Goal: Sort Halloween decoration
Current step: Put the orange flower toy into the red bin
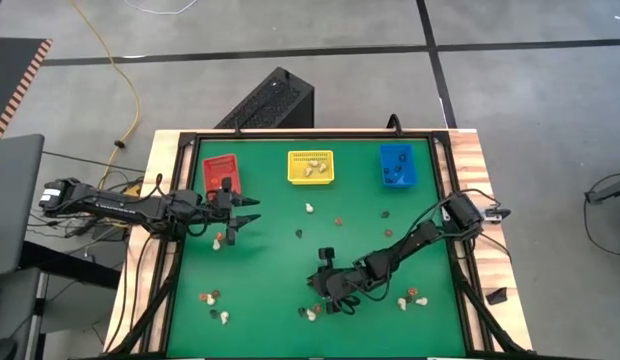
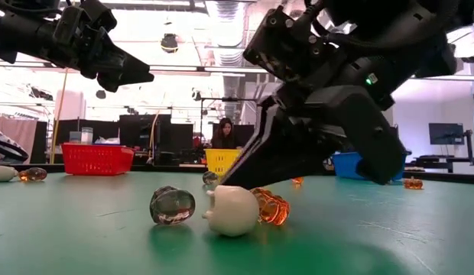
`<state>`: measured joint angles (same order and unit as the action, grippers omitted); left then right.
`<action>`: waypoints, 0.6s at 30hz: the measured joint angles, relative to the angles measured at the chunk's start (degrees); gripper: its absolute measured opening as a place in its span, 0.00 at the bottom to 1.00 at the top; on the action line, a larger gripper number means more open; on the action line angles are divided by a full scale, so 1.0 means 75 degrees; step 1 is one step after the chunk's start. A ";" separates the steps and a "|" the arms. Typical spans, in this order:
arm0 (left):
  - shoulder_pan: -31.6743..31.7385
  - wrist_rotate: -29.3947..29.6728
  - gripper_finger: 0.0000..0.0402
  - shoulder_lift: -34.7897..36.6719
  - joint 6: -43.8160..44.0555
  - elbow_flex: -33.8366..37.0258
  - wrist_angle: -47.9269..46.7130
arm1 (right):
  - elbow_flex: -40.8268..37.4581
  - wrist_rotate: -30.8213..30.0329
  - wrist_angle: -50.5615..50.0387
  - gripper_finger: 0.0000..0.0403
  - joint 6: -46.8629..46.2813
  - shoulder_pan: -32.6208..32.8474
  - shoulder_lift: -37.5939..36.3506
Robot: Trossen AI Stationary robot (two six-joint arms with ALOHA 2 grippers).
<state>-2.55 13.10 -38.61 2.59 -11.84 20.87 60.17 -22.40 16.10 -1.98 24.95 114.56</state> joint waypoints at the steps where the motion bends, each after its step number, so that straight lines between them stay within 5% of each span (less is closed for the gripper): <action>1: 0.0000 0.0000 0.44 0.0001 -0.0004 0.0000 0.0000 | -0.0016 0.0019 0.0199 0.18 0.0261 -0.0069 -0.0058; 6: 0.0000 0.0693 0.44 0.0051 -0.0053 0.0000 -0.0031 | 0.0114 0.0089 0.1853 0.18 0.1303 -0.0775 -0.0340; 15: 0.0003 0.2066 0.44 0.0545 -0.0098 0.0006 -0.0006 | 0.2000 0.2333 0.2464 0.18 0.1540 -0.2821 0.0742; 18: 0.0003 0.3468 0.44 0.0717 -0.0411 0.0006 0.0196 | 0.3109 0.2777 0.2422 0.18 0.1684 -0.3351 0.1545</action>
<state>-2.52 39.11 -33.24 -0.49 -11.79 22.34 83.49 -1.57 34.27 10.65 -0.18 126.15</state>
